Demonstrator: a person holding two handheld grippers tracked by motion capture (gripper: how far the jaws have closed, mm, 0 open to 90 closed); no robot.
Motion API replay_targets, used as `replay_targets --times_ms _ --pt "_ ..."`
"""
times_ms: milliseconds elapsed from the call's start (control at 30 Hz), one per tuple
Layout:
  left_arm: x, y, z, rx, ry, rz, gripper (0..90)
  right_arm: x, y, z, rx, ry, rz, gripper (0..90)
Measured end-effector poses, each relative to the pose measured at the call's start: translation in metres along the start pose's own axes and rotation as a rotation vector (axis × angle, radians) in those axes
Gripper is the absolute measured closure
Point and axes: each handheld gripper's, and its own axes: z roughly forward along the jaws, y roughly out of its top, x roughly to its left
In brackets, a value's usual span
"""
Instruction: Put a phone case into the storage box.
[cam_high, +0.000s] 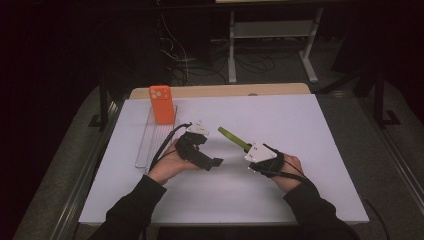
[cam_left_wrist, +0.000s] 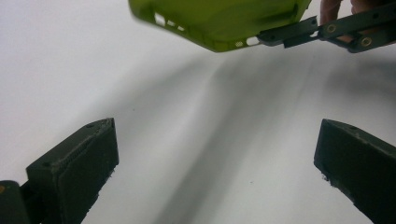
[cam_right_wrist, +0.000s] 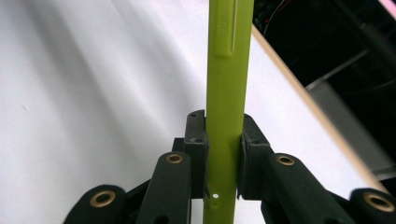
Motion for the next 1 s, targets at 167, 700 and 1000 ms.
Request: replay_targets --times_ms 167,700,1000 --pt "0.001 0.0 -0.001 -0.003 0.0 -0.019 0.0 -0.008 -0.001 0.001 -0.005 0.064 0.145 75.5" --pt "0.004 0.005 -0.007 -0.057 0.005 -0.056 0.0 -0.031 -0.01 0.003 -0.042 0.218 0.532 75.6" --pt "0.007 0.017 -0.006 -0.131 -0.009 -0.115 0.0 -0.029 -0.009 0.005 -0.037 0.22 0.567 75.6"
